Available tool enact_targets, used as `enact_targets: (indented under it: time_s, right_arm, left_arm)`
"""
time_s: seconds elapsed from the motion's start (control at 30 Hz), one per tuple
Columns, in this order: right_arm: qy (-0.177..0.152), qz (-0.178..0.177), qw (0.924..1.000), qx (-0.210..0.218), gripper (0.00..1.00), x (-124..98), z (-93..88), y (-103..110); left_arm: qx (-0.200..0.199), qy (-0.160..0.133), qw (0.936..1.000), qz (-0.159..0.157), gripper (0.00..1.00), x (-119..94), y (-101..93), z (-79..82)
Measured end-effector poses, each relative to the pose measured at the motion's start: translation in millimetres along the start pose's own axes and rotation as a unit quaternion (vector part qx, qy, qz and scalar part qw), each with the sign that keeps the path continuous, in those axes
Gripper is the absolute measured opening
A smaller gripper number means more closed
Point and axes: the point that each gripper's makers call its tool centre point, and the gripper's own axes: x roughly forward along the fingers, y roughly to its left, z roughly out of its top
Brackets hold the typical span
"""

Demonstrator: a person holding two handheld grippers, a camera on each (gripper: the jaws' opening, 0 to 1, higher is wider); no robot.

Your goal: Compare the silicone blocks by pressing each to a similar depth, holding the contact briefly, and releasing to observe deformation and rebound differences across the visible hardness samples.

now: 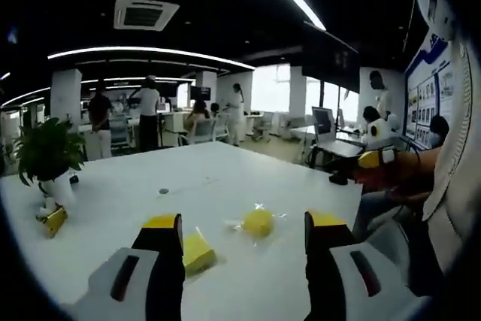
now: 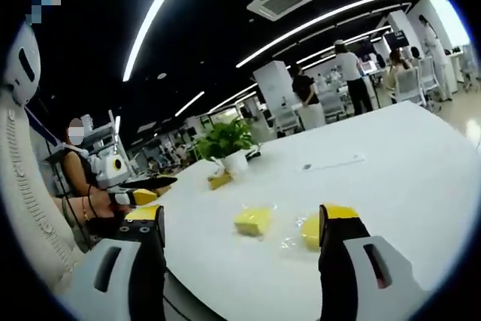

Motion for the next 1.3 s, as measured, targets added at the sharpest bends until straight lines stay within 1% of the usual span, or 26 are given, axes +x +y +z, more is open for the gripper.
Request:
enact_targets:
  time_s: [0.1,0.17,0.2,0.23,0.3,0.37,0.43,0.57,0.83,0.93,1.0,1.1,1.2,1.23,1.3]
  right_arm:
    - [0.009,-0.004,0.9999,-0.010,0.85,-2.8,-7.2,1.4]
    - [0.012,-0.005,0.9997,-0.021,0.86,-4.2,-9.6,5.7]
    - [0.017,-0.006,0.9996,-0.023,0.87,-4.1,-11.7,6.3]
    - [0.023,-0.006,0.9994,-0.025,0.87,-4.2,-13.8,8.1]
    - [0.023,-0.007,0.9992,-0.031,0.85,-4.2,-15.1,11.4]
    - [0.023,-0.012,0.9987,-0.043,0.81,-4.6,-15.8,12.4]
    - [0.025,-0.015,0.9985,-0.046,0.79,-4.4,-17.1,13.1]
    - [0.025,-0.018,0.9987,-0.041,0.80,-3.6,-19.3,14.4]
    - [0.028,-0.023,0.9986,-0.039,0.79,-1.7,-21.3,13.6]
    - [0.030,-0.024,0.9985,-0.039,0.80,-0.9,-21.0,12.5]
    - [0.029,-0.023,0.9985,-0.039,0.78,-0.5,-20.1,12.1]
    - [0.033,-0.020,0.9986,-0.037,0.76,1.0,-21.0,11.7]
    - [0.037,-0.021,0.9984,-0.037,0.76,3.4,-21.8,11.5]
    - [0.037,-0.027,0.9982,-0.039,0.77,4.0,-21.1,9.6]
    - [0.031,-0.031,0.9984,-0.037,0.77,4.5,-18.3,7.9]
  left_arm:
    - [-0.009,-0.012,0.9999,-0.002,0.66,-6.6,-0.7,2.7]
    - [-0.007,-0.016,0.9997,0.014,0.70,-11.3,5.5,3.0]
    - [-0.020,-0.012,0.9991,0.034,0.71,-14.7,12.9,0.5]
    - [-0.026,-0.012,0.9990,0.034,0.72,-16.2,14.1,-0.2]
    - [-0.043,-0.030,0.9978,0.041,0.72,-21.3,17.5,2.7]
    - [-0.058,-0.034,0.9966,0.047,0.73,-25.3,19.5,2.4]
    - [-0.058,-0.036,0.9967,0.045,0.74,-27.5,17.7,3.2]
    - [-0.065,-0.036,0.9966,0.037,0.78,-27.7,13.5,1.6]
    - [-0.063,-0.028,0.9969,0.038,0.76,-27.1,11.4,-4.0]
    - [-0.064,-0.029,0.9967,0.041,0.76,-28.0,14.1,-3.6]
    - [-0.065,-0.033,0.9963,0.046,0.76,-29.6,17.9,-1.4]
    - [-0.077,-0.037,0.9951,0.050,0.77,-30.5,24.5,-1.6]
    - [-0.079,-0.032,0.9950,0.052,0.77,-29.7,28.7,-4.8]
    - [-0.075,-0.028,0.9954,0.052,0.77,-30.1,28.7,-5.8]
    - [-0.076,-0.026,0.9954,0.052,0.77,-30.6,29.0,-7.4]
